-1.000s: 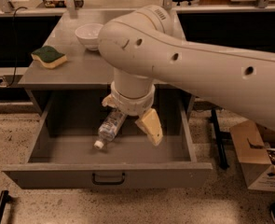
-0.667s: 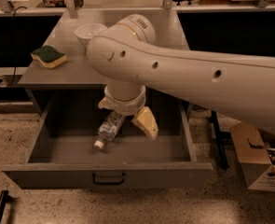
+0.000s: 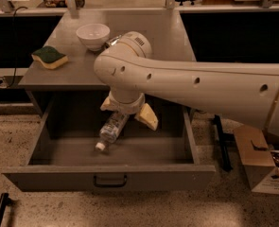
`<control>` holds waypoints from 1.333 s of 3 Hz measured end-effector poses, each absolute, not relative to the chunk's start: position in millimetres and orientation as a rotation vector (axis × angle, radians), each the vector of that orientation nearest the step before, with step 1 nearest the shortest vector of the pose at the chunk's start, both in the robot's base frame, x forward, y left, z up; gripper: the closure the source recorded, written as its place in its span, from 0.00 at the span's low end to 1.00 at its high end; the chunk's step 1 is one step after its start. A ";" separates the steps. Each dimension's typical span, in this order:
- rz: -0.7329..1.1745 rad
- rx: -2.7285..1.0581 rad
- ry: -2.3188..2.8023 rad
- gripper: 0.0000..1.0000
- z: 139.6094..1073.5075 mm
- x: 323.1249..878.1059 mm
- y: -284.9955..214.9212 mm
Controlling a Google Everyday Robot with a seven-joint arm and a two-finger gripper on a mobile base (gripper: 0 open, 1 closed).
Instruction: Pick blue plastic bottle from top drawer and place on counter
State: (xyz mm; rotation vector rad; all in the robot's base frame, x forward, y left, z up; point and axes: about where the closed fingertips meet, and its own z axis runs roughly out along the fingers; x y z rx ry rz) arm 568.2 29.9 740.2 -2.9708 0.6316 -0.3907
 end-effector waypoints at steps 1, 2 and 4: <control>-0.361 -2.954 0.561 0.00 708.0 592.6 46.8; -0.322 -2.949 0.527 0.00 677.4 604.8 60.5; -0.278 -3.004 0.522 0.18 618.8 621.5 74.2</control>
Offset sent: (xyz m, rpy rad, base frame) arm 0.0539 0.0501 -0.1010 0.0747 0.0532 0.1048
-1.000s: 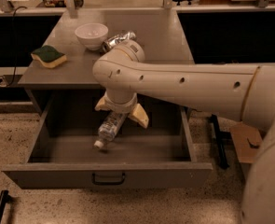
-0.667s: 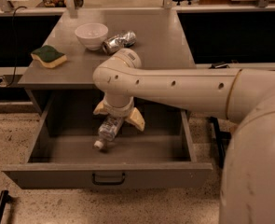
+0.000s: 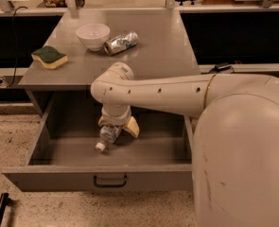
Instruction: Pick blue plastic bottle from top drawer and place on counter
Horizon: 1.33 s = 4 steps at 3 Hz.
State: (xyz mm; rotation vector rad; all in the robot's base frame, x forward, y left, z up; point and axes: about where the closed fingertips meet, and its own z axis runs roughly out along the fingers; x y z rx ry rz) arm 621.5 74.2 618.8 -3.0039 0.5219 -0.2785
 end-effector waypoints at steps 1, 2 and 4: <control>-0.275 -3.006 0.546 0.41 609.7 625.2 78.4; -0.300 -2.997 0.550 0.64 619.6 619.7 86.9; -0.359 -2.886 0.824 1.00 711.0 575.9 83.1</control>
Offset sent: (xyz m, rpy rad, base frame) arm -0.0082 0.0254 0.0225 0.0083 -0.0489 -0.0223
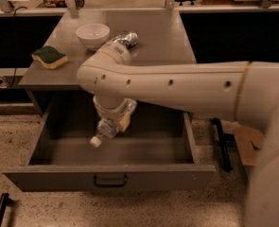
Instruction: Pick blue plastic bottle from top drawer and place on counter
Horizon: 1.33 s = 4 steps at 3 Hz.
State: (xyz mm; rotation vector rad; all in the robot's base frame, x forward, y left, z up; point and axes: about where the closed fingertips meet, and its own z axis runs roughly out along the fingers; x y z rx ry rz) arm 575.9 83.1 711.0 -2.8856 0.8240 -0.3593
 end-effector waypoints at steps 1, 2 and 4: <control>-0.330 -2.743 1.161 1.00 766.4 557.6 57.6; -0.216 -2.499 1.531 1.00 801.1 536.8 22.2; -0.194 -2.242 1.875 1.00 853.7 589.9 -5.6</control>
Offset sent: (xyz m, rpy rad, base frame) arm -0.0424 -0.1072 0.1396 0.4442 0.1056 -0.9265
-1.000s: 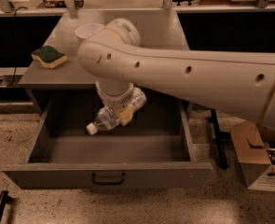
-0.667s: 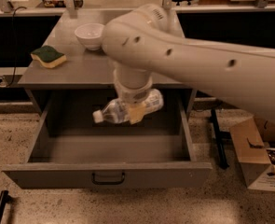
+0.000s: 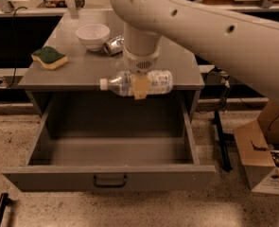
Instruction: Pick blue plastic bottle from top drawer and place on counter
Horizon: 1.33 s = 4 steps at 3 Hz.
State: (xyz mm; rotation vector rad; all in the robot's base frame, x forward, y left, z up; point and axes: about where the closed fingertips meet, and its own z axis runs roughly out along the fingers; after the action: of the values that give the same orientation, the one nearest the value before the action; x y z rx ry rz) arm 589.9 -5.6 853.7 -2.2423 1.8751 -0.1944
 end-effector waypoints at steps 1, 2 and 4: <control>-0.225 -2.296 1.971 1.00 859.7 626.9 -6.7; -0.242 -2.300 2.068 1.00 863.5 664.9 -7.5; -0.223 -2.126 2.079 0.59 891.6 718.2 -17.5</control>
Offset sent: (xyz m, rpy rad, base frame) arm 0.1335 -0.0038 0.0689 -0.1408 0.0869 -0.1832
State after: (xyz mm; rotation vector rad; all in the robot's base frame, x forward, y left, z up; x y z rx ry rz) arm 718.2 -17.5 891.6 -2.1261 2.0789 -0.2235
